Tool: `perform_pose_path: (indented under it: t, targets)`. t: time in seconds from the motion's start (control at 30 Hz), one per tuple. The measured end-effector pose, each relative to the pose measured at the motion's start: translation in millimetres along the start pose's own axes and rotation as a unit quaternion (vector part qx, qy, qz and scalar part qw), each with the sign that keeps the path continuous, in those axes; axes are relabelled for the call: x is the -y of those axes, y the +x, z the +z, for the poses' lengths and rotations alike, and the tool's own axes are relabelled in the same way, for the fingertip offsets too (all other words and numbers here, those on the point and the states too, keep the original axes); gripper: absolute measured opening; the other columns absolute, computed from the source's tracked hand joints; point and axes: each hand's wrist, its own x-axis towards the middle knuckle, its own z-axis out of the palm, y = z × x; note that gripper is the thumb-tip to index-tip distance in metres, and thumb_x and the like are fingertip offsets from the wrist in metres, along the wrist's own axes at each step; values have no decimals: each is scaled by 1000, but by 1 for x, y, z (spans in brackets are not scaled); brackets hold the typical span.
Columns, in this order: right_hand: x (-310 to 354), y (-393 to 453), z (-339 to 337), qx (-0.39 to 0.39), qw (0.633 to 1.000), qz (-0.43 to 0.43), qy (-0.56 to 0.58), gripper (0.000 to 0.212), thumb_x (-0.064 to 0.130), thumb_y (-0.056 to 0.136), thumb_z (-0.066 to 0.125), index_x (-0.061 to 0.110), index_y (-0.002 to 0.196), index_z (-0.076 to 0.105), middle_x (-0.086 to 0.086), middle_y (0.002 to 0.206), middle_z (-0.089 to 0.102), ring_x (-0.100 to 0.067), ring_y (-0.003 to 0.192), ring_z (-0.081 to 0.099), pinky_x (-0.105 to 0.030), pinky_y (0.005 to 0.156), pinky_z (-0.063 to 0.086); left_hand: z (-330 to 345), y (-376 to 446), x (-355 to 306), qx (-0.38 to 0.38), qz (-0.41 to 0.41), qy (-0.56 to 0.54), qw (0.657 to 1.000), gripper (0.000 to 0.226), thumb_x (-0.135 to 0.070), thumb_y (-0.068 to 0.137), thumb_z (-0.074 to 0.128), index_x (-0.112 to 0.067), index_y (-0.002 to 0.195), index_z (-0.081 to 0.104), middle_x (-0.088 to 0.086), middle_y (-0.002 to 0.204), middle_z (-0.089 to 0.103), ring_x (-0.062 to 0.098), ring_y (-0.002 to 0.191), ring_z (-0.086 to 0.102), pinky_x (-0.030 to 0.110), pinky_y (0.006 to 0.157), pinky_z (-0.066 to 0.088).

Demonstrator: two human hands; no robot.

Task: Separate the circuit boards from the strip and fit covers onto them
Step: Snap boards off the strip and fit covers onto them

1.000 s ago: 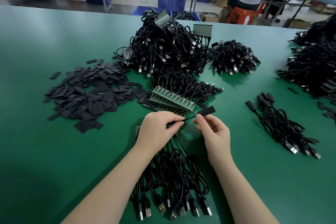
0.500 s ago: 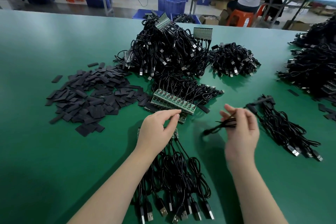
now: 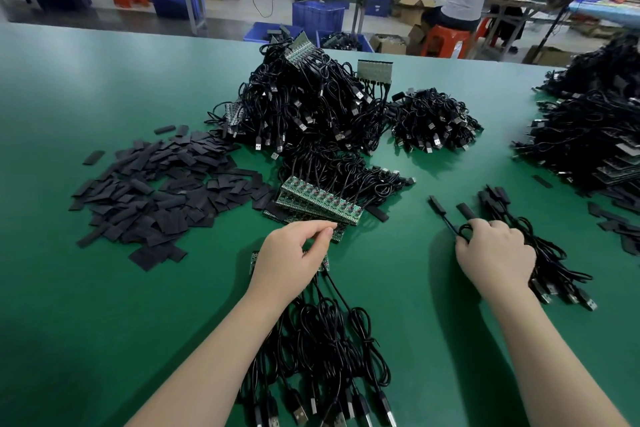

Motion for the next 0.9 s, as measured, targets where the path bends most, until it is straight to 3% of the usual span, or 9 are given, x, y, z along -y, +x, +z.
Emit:
perform_pose_path:
  t: [0.13,0.23,0.33,0.4,0.5,0.57,0.77,0.9]
  targets:
    - [-2,2,-8,45,999,17,-21,43,49,95,52,17,123,59,-12,126,56,-36,119,48,-41,88,43,1,0,0,3,-3,-1,1000,21,-33,96,58,-33,112,72,-37,99,60,-15,103,56,1,82,41]
    - [-4,-1,-14,44,999,15,-28,33,42,94,56,15,112,63,-12,126,53,-36,116,50,-41,88,43,1,0,0,4,-3,1,1000,21,-33,96,58,-32,112,72,-37,99,60,-15,103,56,0,82,41]
    - [-9,-3,-18,83,995,40,-43,22,35,91,59,15,99,59,-9,113,48,-33,104,52,-37,82,42,1,0,0,9,-7,0,1000,21,-33,96,57,-33,111,72,-34,99,63,-13,101,58,3,82,44]
    - [-15,-2,-18,110,992,52,-30,28,40,92,59,15,104,56,-7,105,47,-31,96,52,-37,79,44,1,1,0,12,-8,-1,1000,21,-33,96,57,-33,111,72,-30,100,65,-12,100,58,5,82,45]
    - [-18,2,-19,48,995,41,71,34,50,94,56,19,109,60,-8,104,60,-31,92,59,-36,73,51,1,1,1,15,-11,-2,1000,21,-33,96,57,-33,111,72,-26,103,67,-11,100,59,6,81,46]
    - [-19,9,-18,4,997,37,68,27,42,96,54,19,103,66,-8,97,64,-32,87,61,-34,70,50,1,1,1,14,-15,-10,1000,21,-33,96,57,-33,110,72,-25,103,68,-11,99,59,6,80,46]
    - [-25,41,-17,90,992,90,12,16,15,89,63,7,75,61,-8,72,59,-21,60,52,-24,56,37,0,0,-1,19,-23,-13,999,21,-33,96,57,-32,111,72,-26,104,67,-12,101,58,2,80,43]
    - [-24,53,-22,122,990,64,-5,19,7,86,61,8,69,52,-7,69,54,-22,58,47,-24,54,36,0,0,-1,24,-28,-8,999,21,-34,96,56,-34,111,72,-28,103,67,-12,100,58,4,77,45]
